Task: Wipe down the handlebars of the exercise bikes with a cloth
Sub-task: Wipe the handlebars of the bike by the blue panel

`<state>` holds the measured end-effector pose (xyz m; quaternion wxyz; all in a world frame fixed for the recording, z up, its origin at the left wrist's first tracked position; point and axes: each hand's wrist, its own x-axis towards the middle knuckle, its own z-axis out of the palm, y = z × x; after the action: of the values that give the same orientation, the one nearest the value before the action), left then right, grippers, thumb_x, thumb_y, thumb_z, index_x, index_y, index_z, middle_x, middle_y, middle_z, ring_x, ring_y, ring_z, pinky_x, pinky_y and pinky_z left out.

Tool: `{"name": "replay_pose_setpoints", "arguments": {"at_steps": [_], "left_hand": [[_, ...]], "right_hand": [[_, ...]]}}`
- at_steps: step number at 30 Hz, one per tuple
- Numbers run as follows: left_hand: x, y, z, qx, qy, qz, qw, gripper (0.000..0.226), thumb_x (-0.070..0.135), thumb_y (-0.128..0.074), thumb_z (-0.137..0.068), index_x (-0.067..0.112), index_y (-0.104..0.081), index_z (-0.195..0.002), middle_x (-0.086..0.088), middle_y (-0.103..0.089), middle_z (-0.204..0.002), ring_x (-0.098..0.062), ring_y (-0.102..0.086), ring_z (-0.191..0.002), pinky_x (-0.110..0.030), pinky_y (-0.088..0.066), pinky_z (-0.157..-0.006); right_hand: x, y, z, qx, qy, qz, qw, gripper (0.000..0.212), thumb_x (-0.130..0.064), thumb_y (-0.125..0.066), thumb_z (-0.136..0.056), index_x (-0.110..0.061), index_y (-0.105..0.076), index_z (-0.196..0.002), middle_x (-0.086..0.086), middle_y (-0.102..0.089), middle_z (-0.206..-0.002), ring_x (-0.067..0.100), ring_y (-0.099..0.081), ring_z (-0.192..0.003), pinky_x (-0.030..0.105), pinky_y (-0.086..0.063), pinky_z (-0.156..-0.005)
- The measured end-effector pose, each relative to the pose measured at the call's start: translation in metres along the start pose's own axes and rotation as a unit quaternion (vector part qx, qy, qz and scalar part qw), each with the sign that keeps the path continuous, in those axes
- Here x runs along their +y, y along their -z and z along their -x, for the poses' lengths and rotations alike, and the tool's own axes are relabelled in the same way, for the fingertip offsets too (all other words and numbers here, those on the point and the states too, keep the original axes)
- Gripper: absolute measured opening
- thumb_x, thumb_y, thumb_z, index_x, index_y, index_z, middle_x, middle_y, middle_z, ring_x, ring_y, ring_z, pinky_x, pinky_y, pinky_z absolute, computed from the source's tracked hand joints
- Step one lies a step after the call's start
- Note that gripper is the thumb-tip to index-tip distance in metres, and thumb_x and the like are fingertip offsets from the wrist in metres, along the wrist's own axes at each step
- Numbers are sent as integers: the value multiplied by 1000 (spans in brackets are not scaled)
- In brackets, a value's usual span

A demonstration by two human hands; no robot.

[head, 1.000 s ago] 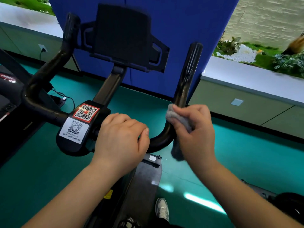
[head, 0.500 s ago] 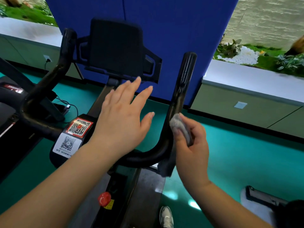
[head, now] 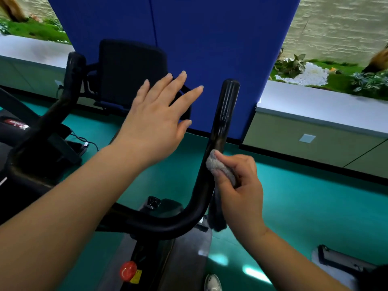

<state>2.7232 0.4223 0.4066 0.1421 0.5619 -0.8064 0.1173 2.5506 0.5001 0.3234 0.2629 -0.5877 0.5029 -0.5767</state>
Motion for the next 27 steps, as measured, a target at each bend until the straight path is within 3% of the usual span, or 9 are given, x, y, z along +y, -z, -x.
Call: {"name": "replay_pose_setpoints", "arguments": {"at_steps": [6, 10, 13, 20, 24, 27], "left_hand": [[-4, 0, -15, 7, 8, 24, 1000, 64, 46, -43, -92, 24, -24, -150, 3, -21, -157, -17, -7, -147, -45, -3, -118], [1, -7, -12, 14, 22, 53, 998, 64, 45, -42, -93, 25, -21, -150, 6, -18, -157, -14, -3, -147, -42, 0, -118], [5, -8, -15, 33, 23, 50, 998, 62, 42, -46, -93, 22, -28, -148, 4, -27, -154, -17, -8, -146, -44, -1, -118], [3, -3, -34, 23, -22, 21, 999, 50, 44, -40, -92, 17, -50, -133, -1, -55, -130, -23, -36, -135, -45, -10, -117], [5, -7, -33, 41, -20, 51, 998, 49, 43, -37, -90, 15, -55, -126, -1, -58, -123, -23, -40, -131, -42, -11, -116], [5, -8, -34, 44, -17, 62, 997, 49, 44, -36, -90, 16, -55, -126, -1, -57, -123, -22, -39, -131, -38, -8, -116]], "right_hand": [[-9, -2, -65, -60, -10, 62, 996, 25, -15, -73, -82, -21, -72, -106, -2, -46, -94, -5, -47, -85, 2, -34, -78], [-11, 5, -44, -85, 5, 70, 994, 25, -11, -72, -82, -20, -73, -105, -3, -44, -92, -6, -46, -86, 3, -36, -78], [-9, 7, -42, -103, 25, 75, 992, 25, -12, -72, -81, -19, -73, -105, -7, -43, -91, -5, -46, -86, 3, -36, -77], [3, 2, -102, -62, 153, 177, 970, 25, -17, -72, -83, -13, -73, -107, 2, -42, -91, 4, -39, -81, 5, -33, -78], [13, 6, -72, -56, 139, 137, 979, 27, -8, -73, -81, -10, -71, -108, 5, -42, -91, 5, -42, -85, 8, -35, -80], [14, 8, -85, -61, 176, 156, 970, 25, -8, -72, -81, -7, -71, -107, 3, -40, -92, 10, -40, -83, 8, -34, -81]]}}
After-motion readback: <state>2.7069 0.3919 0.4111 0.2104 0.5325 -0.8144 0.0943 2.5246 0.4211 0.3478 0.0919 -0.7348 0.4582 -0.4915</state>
